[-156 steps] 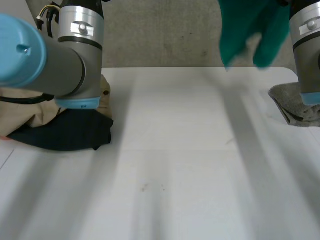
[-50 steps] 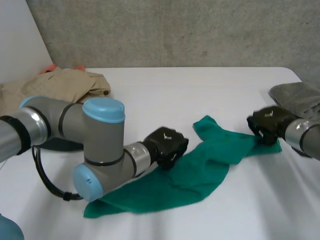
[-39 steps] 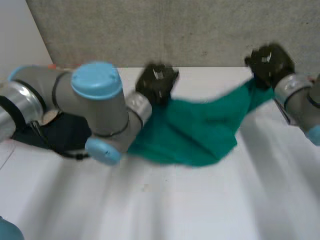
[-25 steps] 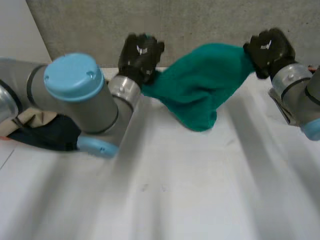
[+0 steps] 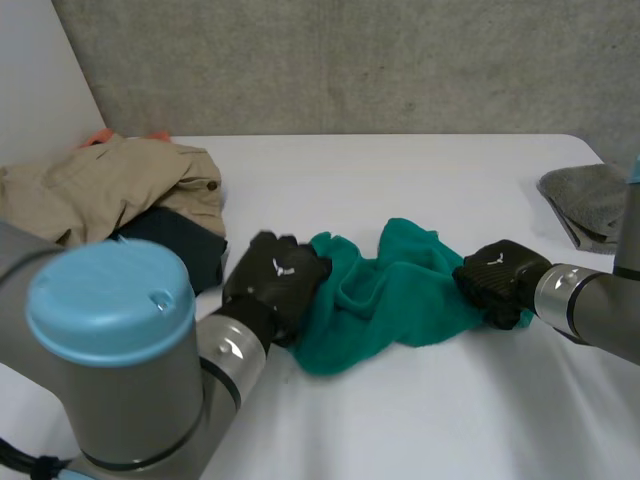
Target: Fold the laundry.
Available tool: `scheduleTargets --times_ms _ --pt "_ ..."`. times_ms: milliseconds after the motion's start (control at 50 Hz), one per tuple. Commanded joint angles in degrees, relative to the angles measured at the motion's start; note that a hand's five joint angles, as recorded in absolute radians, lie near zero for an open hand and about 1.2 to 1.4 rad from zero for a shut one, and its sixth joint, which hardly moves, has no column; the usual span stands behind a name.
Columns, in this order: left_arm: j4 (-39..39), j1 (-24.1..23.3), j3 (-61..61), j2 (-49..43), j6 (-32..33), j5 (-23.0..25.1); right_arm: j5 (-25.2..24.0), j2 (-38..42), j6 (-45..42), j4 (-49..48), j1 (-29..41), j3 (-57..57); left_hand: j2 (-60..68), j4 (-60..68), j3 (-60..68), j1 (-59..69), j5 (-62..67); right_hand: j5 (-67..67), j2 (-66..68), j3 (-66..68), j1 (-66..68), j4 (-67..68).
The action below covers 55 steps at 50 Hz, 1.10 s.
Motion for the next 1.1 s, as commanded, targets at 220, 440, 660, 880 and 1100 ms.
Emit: scheduleTargets --times_ms 220,440,660,880,1100 --pt "8.1 6.2 17.8 -17.5 13.1 18.4 -0.2 -2.4 0.0 -5.4 -2.0 7.0 -3.2 -3.7 -3.6 -0.6 -3.7 13.7 12.7 12.1 23.5 11.9" --pt "4.9 7.2 27.1 -30.4 18.0 26.3 -0.5 -2.4 -0.1 -5.6 -3.7 8.9 -2.1 -2.5 -2.4 0.6 -2.5 13.7 12.7 12.1 23.5 11.9" --pt "1.6 7.2 30.9 -33.2 20.4 27.8 -0.4 -2.4 0.0 -6.8 -4.4 9.6 41.4 41.0 41.1 44.1 40.9 13.7 12.7 12.1 23.5 11.9" --pt "2.5 8.2 26.0 -24.5 20.7 19.3 -0.1 -4.3 0.1 -5.8 -5.7 8.0 46.2 45.7 45.8 48.8 45.7 13.7 12.7 12.1 23.5 11.9" --pt "3.3 8.3 13.5 -7.5 20.0 12.5 -1.9 -9.6 4.6 -3.8 -6.3 6.7 46.2 45.7 45.8 48.8 45.7 -44.8 -45.8 -46.3 -34.9 -46.5"
